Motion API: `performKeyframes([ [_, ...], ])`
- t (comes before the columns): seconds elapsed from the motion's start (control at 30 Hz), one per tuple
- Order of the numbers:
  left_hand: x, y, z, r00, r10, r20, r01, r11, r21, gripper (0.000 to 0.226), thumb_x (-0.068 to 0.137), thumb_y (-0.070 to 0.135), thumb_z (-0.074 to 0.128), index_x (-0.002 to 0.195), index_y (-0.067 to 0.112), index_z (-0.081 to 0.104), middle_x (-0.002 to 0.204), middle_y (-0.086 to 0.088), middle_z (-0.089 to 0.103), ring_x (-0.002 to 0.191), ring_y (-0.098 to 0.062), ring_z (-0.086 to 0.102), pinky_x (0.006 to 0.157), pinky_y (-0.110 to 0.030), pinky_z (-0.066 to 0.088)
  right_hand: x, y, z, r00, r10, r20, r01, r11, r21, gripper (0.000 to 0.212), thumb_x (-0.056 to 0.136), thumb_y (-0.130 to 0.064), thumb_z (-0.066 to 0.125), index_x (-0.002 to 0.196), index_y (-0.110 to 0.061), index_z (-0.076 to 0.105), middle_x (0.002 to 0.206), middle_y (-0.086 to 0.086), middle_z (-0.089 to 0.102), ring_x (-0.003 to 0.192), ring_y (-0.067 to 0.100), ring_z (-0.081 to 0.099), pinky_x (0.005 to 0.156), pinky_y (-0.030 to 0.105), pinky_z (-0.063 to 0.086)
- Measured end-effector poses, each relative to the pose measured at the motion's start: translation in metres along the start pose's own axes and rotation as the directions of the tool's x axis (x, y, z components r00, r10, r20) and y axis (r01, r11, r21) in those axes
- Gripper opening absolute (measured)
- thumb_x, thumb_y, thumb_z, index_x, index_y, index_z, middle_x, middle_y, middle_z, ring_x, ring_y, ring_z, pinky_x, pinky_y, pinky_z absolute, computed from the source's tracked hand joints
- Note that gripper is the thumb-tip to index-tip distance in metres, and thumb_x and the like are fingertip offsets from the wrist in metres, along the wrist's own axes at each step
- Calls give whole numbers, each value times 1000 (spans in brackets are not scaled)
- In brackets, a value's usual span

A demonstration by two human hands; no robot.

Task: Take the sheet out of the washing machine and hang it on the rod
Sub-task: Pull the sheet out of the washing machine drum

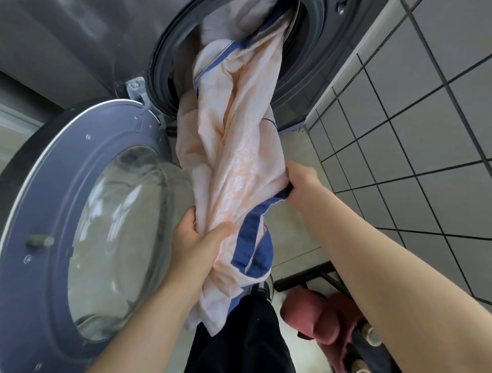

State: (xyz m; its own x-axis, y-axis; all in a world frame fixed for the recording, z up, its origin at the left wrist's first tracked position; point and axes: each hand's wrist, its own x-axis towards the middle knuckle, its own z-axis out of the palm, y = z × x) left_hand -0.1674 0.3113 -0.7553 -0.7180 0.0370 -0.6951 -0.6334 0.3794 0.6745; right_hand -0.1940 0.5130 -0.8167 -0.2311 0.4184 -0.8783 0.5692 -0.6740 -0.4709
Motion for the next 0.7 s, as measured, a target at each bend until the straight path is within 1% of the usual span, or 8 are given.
performKeyframes([
  [0.07,0,-2,2,999,-19,-31,18,1000,-26,22,75,16,76,93,21,64,90,0,71,83,-19,68,76,-39,58,-10,-5,-8,981,-193,-25,191,981,-42,16,87,-8,57,82,-16,70,84,2,69,88,26,64,72,34,55],
  [0.17,2,-2,4,994,-81,-76,73,992,-108,23,75,22,78,94,19,65,91,0,71,86,-21,69,78,-39,57,-39,-5,-28,902,-432,-5,427,893,-146,26,85,-11,52,83,-20,76,90,-3,73,97,20,65,83,38,56],
  [0.23,4,1,5,989,-118,-85,103,981,-162,27,72,25,80,94,18,66,91,-1,73,85,-22,70,80,-40,57,-62,-2,-45,841,-541,14,532,822,-201,24,88,-13,53,88,-20,76,91,-5,73,97,15,65,86,39,56],
  [0.37,8,7,8,986,-137,-91,120,978,-171,27,72,26,81,94,17,68,89,-2,74,83,-23,71,78,-40,58,-109,10,-73,721,-689,74,680,685,-261,22,94,-9,55,98,-18,75,89,-7,73,90,4,66,80,21,51],
  [0.47,9,10,11,988,-136,-79,122,979,-166,26,73,25,79,95,17,67,90,-3,74,84,-23,71,78,-39,58,-128,31,-79,730,-672,121,673,678,-294,21,93,-9,59,101,-19,75,87,-13,74,84,0,66,75,16,49],
  [0.53,7,12,15,990,-130,-50,121,980,-155,27,74,26,78,97,16,67,91,-3,75,86,-23,72,78,-38,58,-137,47,-77,790,-584,187,613,758,-220,22,93,-6,58,104,-16,74,92,-10,75,89,4,68,77,17,51],
  [0.63,3,16,22,992,-122,38,126,981,-147,44,67,42,84,101,19,68,92,-2,76,86,-21,73,83,-43,58,-148,63,-66,881,-384,277,411,911,-42,22,94,-7,55,106,-11,73,95,6,75,92,22,71,80,35,56],
  [0.7,-1,20,25,985,-136,108,153,973,-175,60,57,57,81,103,21,67,93,-2,76,87,-22,73,85,-45,57,-147,69,-60,900,-335,280,373,923,-94,22,95,-7,54,107,-10,72,94,8,75,90,25,71,81,44,57],
])
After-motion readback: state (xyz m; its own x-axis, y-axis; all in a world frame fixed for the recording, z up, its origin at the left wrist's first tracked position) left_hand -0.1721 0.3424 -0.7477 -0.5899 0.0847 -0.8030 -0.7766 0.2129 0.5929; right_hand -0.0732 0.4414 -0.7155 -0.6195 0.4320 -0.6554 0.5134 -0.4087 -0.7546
